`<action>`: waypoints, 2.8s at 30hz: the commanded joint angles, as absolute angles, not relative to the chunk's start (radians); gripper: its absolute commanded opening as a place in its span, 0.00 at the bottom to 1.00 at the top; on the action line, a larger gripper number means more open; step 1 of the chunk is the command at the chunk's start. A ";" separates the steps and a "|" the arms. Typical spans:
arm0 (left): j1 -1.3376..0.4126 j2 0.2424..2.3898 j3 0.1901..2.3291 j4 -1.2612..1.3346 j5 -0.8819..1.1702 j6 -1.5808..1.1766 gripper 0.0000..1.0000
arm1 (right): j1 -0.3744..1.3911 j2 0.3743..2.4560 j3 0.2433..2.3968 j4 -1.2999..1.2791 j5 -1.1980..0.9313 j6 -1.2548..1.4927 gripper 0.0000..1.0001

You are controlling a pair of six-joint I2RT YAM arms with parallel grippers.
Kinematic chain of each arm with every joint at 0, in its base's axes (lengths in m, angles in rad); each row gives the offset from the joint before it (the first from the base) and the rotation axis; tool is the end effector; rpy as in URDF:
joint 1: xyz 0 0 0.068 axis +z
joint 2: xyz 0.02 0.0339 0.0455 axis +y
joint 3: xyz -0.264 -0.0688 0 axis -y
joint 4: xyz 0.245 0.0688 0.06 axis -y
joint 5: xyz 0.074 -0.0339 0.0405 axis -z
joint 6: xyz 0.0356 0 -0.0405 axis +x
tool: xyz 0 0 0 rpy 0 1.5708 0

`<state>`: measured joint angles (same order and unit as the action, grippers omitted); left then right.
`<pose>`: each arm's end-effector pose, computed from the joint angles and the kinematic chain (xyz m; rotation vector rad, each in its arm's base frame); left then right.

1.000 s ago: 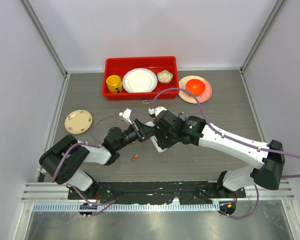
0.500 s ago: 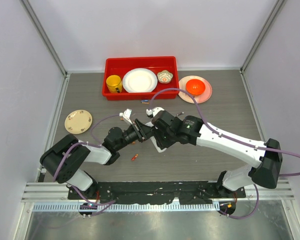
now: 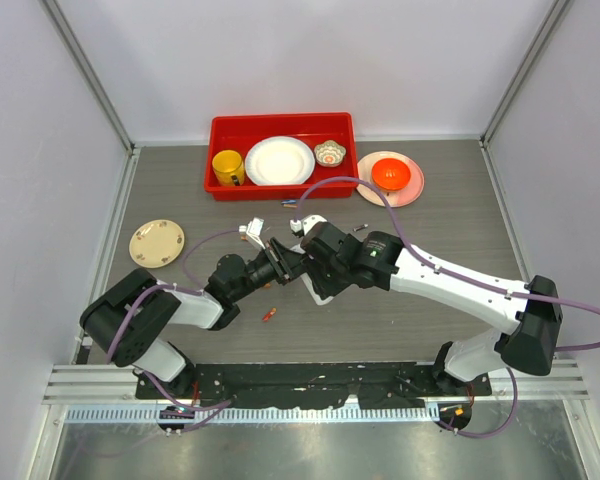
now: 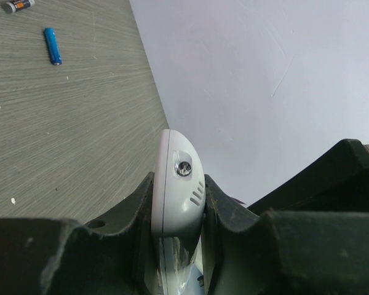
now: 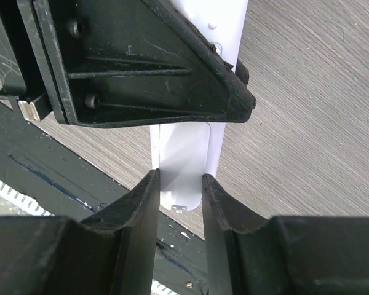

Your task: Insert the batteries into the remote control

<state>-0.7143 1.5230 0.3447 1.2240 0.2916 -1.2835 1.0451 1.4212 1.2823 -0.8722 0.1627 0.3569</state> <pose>0.1932 -0.1810 0.1787 -0.2414 1.8169 -1.7386 0.1503 0.2476 0.3076 -0.8178 2.4622 0.3192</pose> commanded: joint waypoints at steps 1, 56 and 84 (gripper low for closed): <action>-0.732 1.513 0.376 1.331 0.331 -1.298 0.00 | 1.045 1.430 1.318 -0.873 0.219 0.342 0.01; -0.765 1.562 0.380 1.445 0.330 -1.333 0.00 | 1.040 1.373 1.279 -0.815 0.210 0.377 0.59; -0.663 1.556 0.383 1.546 0.524 -1.499 0.00 | 0.741 0.920 0.764 -0.180 -0.377 0.713 0.75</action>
